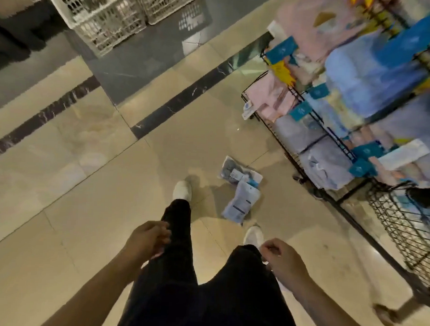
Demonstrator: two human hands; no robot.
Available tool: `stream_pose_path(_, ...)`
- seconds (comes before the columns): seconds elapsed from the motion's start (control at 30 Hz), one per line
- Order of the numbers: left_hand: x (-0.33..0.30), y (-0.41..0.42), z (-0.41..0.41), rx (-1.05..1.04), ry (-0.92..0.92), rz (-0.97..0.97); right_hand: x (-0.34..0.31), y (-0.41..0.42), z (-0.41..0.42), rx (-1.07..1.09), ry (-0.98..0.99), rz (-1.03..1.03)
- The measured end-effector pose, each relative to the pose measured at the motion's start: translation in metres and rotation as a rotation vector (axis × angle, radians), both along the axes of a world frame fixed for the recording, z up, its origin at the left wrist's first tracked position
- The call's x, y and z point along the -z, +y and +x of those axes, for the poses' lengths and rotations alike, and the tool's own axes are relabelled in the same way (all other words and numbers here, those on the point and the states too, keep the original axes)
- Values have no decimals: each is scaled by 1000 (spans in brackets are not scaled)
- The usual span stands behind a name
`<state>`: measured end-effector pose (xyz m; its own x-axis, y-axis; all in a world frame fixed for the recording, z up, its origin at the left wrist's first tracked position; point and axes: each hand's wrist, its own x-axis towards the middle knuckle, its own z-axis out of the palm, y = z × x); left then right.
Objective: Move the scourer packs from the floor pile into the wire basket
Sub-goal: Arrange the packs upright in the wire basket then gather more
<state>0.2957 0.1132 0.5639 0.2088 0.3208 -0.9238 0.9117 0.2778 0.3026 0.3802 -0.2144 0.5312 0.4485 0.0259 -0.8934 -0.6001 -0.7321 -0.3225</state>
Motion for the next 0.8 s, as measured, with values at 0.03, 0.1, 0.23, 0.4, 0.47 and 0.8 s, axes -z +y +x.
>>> stream_pose_path(0.03,14,8,18,105,34,-19,11,-2,0,92,47,-47)
stream_pose_path(0.1,43,28,57,341,81,-58,35,-6,-9,291,115,-144)
stream_pose_path(0.23,110,57,147,768,110,-47,97,-1,-28,639,201,-283)
stream_pose_path(0.4,240,51,223,1303,95,62,221,43,-39,757,230,-287)
stream_pose_path(0.47,307,44,233,1493,73,97,289,62,-39,793,227,-248)
stream_pose_path(0.8,628,0,301,1988,-369,309,590,95,-16,856,-169,-490)
